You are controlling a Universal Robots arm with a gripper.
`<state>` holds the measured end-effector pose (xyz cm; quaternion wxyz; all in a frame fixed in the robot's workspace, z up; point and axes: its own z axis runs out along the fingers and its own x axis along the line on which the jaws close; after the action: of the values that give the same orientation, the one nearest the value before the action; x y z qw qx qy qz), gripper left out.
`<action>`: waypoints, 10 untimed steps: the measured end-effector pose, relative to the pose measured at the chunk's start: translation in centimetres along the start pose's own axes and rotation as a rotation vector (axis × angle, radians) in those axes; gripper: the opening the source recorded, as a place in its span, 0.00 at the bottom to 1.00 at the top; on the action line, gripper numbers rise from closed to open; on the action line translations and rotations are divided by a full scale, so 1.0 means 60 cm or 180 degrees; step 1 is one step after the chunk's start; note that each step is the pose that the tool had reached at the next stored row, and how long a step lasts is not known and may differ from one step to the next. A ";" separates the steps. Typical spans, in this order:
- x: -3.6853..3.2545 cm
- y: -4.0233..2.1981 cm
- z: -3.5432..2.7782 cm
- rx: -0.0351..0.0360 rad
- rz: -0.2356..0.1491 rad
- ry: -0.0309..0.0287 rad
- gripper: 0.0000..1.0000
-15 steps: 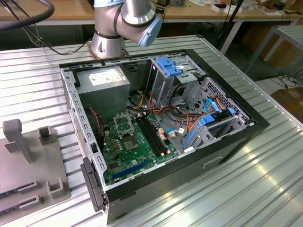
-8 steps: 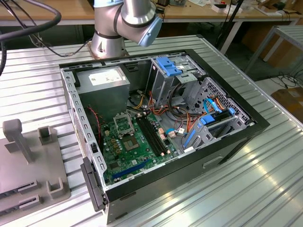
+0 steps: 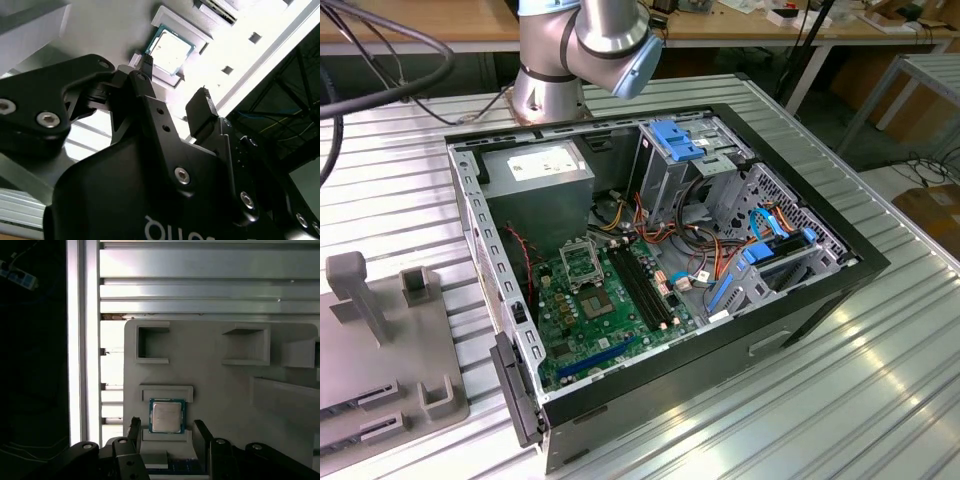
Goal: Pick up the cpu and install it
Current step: 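Pick up the cpu and move it towards the insertion slot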
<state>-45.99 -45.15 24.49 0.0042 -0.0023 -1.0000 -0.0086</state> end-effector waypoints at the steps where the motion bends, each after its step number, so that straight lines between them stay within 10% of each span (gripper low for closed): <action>1: 0.000 0.000 0.002 0.0002 0.0000 0.0001 0.54; 10: 0.000 0.000 0.021 0.0003 -0.0007 0.0000 0.54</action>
<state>-46.00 -45.14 23.22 0.0043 -0.0012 -1.0000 -0.0082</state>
